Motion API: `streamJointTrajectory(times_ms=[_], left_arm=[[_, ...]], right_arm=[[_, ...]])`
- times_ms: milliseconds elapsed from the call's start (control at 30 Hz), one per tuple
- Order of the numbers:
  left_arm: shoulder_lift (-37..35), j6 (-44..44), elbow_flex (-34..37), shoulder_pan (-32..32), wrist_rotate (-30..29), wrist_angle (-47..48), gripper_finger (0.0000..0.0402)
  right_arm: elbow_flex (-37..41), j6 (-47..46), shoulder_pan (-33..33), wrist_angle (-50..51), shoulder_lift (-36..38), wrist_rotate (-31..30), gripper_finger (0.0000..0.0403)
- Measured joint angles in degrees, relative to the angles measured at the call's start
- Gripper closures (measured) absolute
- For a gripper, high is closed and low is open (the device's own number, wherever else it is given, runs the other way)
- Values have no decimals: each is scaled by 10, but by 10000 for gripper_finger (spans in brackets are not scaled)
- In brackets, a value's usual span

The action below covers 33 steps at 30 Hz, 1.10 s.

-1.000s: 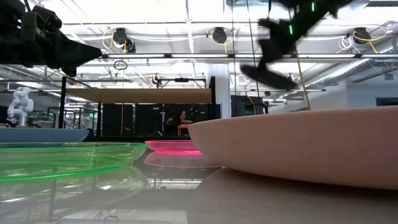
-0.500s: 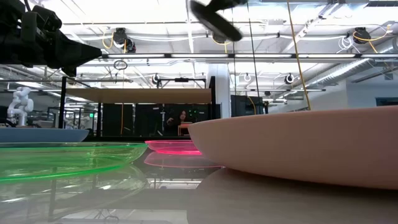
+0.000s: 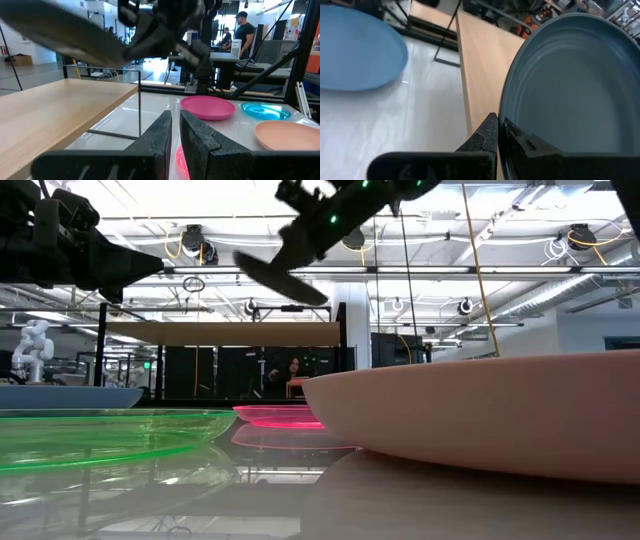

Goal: Place and stack plates onto a shelf
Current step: Put the black plate on the shelf, then stack the peach plate on top of the black plate on the shelf

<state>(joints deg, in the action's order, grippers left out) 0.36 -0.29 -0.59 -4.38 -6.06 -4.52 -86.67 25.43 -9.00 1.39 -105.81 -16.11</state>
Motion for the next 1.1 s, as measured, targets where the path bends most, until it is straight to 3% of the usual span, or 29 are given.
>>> streamJointTrajectory(times_ms=[400,833,1100], left_arm=[[0,0,0,0,0,0,360],[0,0,0,0,0,0,360],[0,0,0,0,0,0,360]], right_arm=[[0,9,-17,-16,-50,11,402],[0,-8,-19,-25,-49,11,339],[1,12,2,-37,1,10,333]])
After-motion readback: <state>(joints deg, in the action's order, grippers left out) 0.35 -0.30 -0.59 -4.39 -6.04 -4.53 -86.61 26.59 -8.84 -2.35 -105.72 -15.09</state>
